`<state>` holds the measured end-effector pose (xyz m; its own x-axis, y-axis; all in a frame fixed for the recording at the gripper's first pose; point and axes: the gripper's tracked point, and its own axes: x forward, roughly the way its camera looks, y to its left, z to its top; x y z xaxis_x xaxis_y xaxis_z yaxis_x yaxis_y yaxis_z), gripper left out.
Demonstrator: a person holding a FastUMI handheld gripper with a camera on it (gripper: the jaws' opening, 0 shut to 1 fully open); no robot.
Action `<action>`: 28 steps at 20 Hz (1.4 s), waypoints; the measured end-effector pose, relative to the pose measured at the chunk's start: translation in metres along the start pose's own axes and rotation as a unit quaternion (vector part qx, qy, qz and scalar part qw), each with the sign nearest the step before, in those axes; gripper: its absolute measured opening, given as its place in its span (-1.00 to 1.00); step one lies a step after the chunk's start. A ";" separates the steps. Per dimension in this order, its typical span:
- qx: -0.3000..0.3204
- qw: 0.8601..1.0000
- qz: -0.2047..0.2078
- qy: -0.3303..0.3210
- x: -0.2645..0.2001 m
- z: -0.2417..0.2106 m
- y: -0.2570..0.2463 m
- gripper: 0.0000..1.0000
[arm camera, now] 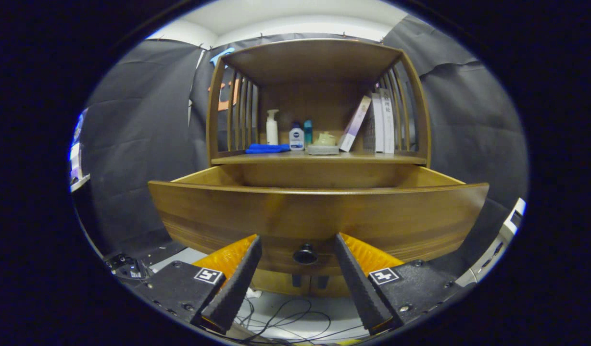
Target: Pull open the drawer, take out the items inside it, and place them on the countertop above the cabinet.
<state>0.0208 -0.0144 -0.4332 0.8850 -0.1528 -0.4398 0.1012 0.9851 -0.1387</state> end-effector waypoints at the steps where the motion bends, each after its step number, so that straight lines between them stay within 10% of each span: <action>1: -0.005 1.000 -0.011 -0.005 0.000 0.000 -0.002 0.90; 28: 0.017 0.999 -0.037 0.018 0.121 0.042 -0.015 0.87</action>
<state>0.1452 -0.0444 -0.4471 0.8580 -0.2279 -0.4604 0.1818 0.9729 -0.1428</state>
